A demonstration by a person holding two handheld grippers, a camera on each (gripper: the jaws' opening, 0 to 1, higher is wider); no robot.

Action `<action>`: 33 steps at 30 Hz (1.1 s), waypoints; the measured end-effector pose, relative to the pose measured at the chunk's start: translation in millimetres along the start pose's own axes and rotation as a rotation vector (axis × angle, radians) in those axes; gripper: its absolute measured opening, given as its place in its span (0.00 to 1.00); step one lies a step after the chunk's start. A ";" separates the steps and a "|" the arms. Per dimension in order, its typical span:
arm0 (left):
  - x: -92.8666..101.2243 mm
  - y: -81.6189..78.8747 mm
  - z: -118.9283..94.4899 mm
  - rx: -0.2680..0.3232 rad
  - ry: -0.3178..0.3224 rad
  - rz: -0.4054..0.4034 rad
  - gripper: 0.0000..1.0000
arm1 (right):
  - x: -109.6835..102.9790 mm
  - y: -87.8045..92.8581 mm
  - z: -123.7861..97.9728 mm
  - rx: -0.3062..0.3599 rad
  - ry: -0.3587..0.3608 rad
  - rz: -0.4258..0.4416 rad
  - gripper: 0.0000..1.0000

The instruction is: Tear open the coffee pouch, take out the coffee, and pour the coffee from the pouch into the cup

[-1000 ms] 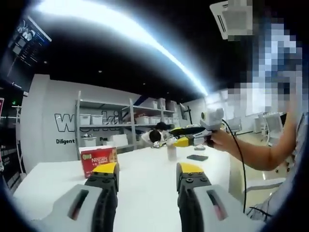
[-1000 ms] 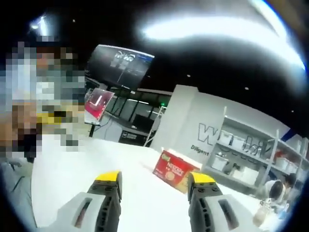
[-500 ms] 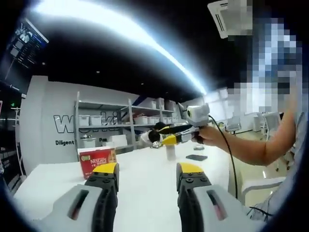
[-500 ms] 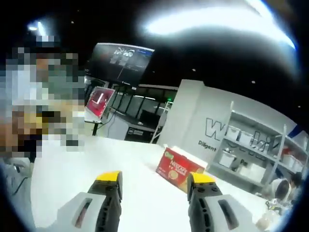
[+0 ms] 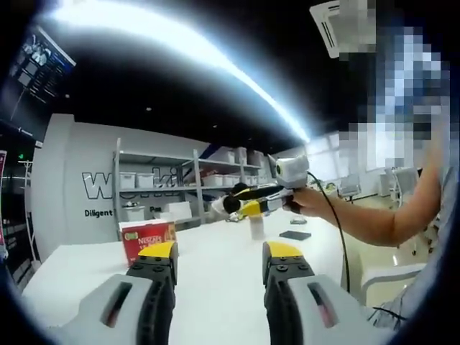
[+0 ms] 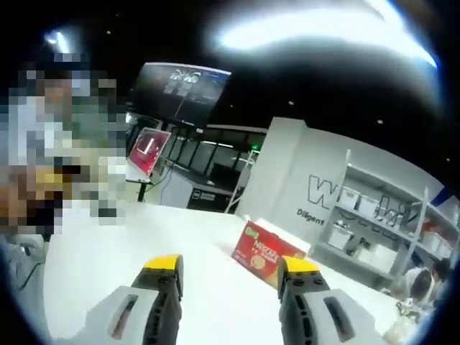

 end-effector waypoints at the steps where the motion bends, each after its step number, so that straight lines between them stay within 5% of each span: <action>1: -0.3 -0.3 0.0 0.001 -0.001 0.000 0.49 | 0.4 0.0 0.4 -0.001 -0.001 0.000 0.53; 33: -2.2 7.8 5.1 -0.021 -0.007 0.000 0.49 | 24.2 -9.9 33.3 -0.067 -0.026 -0.076 0.51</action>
Point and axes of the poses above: the point that each gripper's makers call its tool centre point, and the gripper's own axes: z roughly forward along the fingers, x roughly to its right, y roughly out of its underside, the point moved 9 cm from there along -z, roughly backward along the fingers, and after that the axes turned 10 degrees about -y, right-handed, at the moved point
